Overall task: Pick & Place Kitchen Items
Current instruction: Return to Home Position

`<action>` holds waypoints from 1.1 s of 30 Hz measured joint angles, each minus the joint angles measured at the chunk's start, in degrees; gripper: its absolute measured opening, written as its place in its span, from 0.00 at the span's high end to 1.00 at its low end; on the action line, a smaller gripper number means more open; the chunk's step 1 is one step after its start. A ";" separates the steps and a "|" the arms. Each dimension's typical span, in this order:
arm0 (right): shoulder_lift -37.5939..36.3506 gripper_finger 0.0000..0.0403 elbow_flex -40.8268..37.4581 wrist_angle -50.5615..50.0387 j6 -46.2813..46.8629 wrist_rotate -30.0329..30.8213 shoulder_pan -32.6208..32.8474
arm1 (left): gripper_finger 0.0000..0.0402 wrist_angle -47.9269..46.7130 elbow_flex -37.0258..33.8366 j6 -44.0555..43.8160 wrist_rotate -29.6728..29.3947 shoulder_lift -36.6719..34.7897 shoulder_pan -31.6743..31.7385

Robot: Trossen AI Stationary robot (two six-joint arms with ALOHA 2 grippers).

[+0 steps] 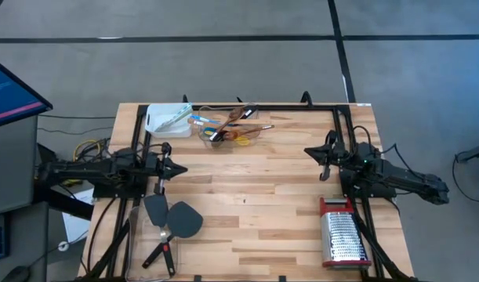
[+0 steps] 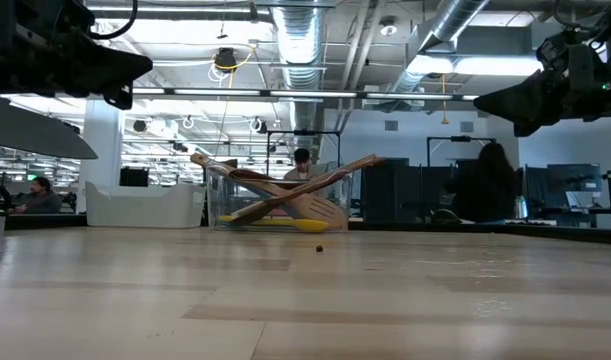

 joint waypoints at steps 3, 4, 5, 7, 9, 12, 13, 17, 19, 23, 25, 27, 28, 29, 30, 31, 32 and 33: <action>0.00 1.00 0.00 0.00 0.00 0.00 0.00 | 0.99 0.19 0.00 0.00 -0.01 0.67 -0.01; 0.00 1.00 0.00 0.01 0.00 0.00 0.00 | 0.99 0.18 0.00 0.00 0.00 0.84 0.00; 0.00 1.00 0.00 0.00 0.00 0.00 0.00 | 0.99 0.19 0.00 0.00 0.00 1.06 -0.01; 0.00 1.00 0.00 0.00 0.00 0.00 0.00 | 0.99 0.18 0.00 0.00 0.00 1.41 -0.01; 0.00 1.00 0.00 0.00 0.00 0.01 0.00 | 0.99 0.18 0.00 0.00 0.00 1.59 -0.02; 0.00 1.00 -0.02 0.00 0.00 0.00 0.00 | 0.99 0.22 0.00 0.00 0.00 1.84 -0.02; 0.01 1.00 -0.02 0.00 0.00 0.00 0.00 | 0.99 0.23 0.00 0.00 0.00 1.85 -0.02; 0.00 1.00 -0.02 0.00 0.00 0.00 0.00 | 0.99 0.56 0.00 0.00 -0.02 1.85 -0.01; 0.01 1.00 -0.02 0.00 0.00 0.00 0.00 | 0.99 0.62 0.00 0.00 0.00 1.85 -0.02; 0.02 1.00 -0.04 0.00 0.00 0.00 0.00 | 0.99 0.70 0.00 0.00 0.00 1.83 -0.02; 0.02 1.00 -0.04 0.00 0.00 0.00 0.00 | 0.99 0.72 0.00 0.00 0.00 1.83 -0.02; 0.02 1.00 -0.04 0.00 0.00 0.01 0.00 | 0.99 0.87 0.00 0.00 -0.02 1.83 -0.01; 0.02 1.00 -0.04 0.00 0.00 0.01 0.00 | 0.99 0.91 0.00 0.00 -0.01 1.83 -0.02; 0.02 1.00 -0.04 0.00 0.00 0.00 0.00 | 0.99 0.93 0.00 0.00 -0.02 1.83 -0.02; 0.02 1.00 -0.04 0.00 0.00 0.01 0.00 | 0.99 0.97 0.00 0.00 -0.02 1.83 -0.02; 0.02 1.00 -0.04 0.00 0.00 0.00 0.00 | 0.99 1.01 0.00 0.00 0.00 1.83 -0.02; 0.02 1.00 -0.04 0.00 0.00 0.00 0.00 | 0.99 1.03 0.00 0.00 0.00 1.83 0.00; 0.02 1.00 -0.04 0.00 0.00 0.01 0.00 | 0.99 1.03 0.00 0.00 0.00 1.83 0.00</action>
